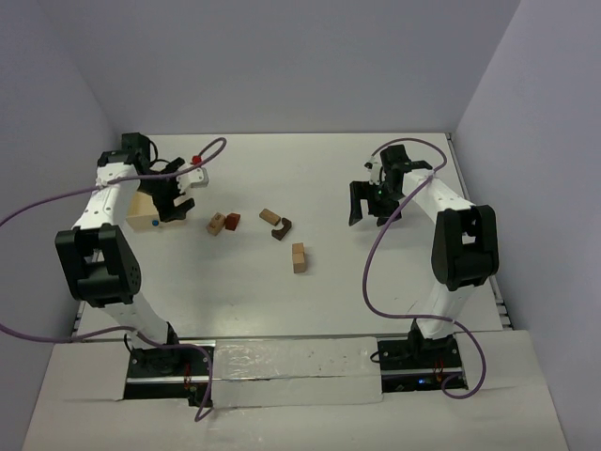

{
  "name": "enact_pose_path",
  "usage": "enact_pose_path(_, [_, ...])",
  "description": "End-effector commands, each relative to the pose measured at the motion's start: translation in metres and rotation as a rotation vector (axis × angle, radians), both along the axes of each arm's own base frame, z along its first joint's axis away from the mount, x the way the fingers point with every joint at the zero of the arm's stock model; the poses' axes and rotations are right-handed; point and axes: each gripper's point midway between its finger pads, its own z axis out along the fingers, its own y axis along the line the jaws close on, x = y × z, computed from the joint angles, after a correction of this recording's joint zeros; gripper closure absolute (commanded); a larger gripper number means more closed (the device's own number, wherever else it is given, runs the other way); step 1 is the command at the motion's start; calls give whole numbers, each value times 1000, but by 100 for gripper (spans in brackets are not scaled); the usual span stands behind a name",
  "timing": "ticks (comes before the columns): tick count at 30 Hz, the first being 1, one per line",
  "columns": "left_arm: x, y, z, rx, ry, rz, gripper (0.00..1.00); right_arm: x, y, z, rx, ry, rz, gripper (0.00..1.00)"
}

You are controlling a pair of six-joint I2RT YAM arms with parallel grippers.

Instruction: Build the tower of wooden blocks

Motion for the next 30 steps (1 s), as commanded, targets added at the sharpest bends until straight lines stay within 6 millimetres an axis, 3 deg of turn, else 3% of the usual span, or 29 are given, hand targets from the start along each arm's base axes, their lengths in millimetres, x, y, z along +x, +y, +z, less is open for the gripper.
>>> enact_pose_path(1, [-24, -32, 2, -40, 48, -403, 1, 11, -1, 9, 7, -38, 3, 0])
enact_pose_path(8, [-5, -52, -13, -17, -32, -542, 1, 9, -2, 5, 3, -23, -7, 0])
enact_pose_path(11, [-4, -74, -20, -26, -37, -624, 1, 9, -2, 4, 5, -20, -11, 0])
enact_pose_path(15, [1, -87, -31, -21, -53, -705, 1, 10, -2, 5, 5, -20, -18, 0])
enact_pose_path(22, [-8, -95, -51, -6, -3, -796, 1, 11, -2, 4, 0, -10, -21, 0])
enact_pose_path(30, [-3, -98, -66, -9, 38, -802, 1, 16, -1, 4, 1, -5, -21, 0])
